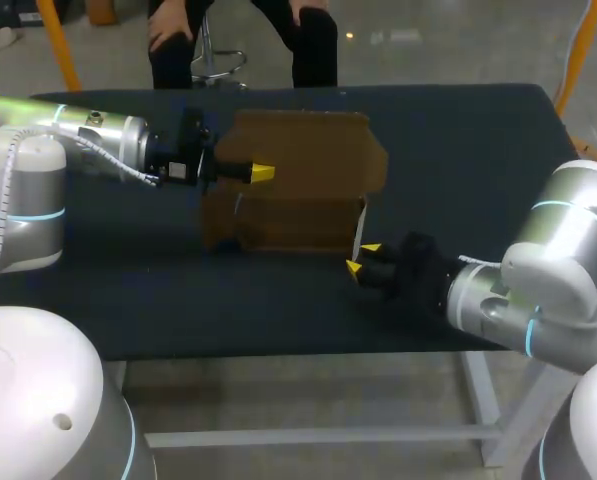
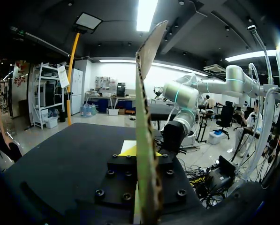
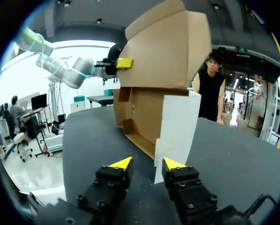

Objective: Assemble the packaging by folding the flat box into shape, placing the metal phone stand inside, and closing the box properly

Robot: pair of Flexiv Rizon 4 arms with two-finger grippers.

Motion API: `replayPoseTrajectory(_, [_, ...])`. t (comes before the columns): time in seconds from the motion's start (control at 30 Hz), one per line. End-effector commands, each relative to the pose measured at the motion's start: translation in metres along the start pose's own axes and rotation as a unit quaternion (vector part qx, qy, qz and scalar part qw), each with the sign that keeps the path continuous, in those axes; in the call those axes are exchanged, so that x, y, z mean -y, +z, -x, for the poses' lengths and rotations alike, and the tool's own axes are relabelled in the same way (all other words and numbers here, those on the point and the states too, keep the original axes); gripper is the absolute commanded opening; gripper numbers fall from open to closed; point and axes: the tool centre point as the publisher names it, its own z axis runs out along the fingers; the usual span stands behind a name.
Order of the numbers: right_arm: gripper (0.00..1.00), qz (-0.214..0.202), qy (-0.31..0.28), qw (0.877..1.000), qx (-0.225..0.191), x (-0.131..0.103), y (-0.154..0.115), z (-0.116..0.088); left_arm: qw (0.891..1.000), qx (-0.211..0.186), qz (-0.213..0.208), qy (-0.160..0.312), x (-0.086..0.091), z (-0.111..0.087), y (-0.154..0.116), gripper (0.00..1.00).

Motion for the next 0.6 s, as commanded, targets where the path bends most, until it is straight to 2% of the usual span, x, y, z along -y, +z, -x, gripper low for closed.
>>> replayPoseTrajectory(0.03, [0.45, 0.003, -0.001, 1.000, 0.011, 0.002, -0.017, -0.008, 1.000, -0.002, 0.000, 0.000, -0.002, 0.001, 0.000, 0.00])
replayPoseTrajectory(0.27, [0.45, 0.000, -0.011, 1.000, -0.001, 0.001, -0.039, -0.010, 1.000, -0.002, 0.000, 0.000, -0.002, 0.001, 0.000, 0.00])
replayPoseTrajectory(0.6, [0.44, -0.004, -0.030, 0.999, -0.035, 0.001, -0.050, 0.011, 1.000, -0.002, 0.000, 0.000, -0.002, 0.001, 0.000, 0.00])
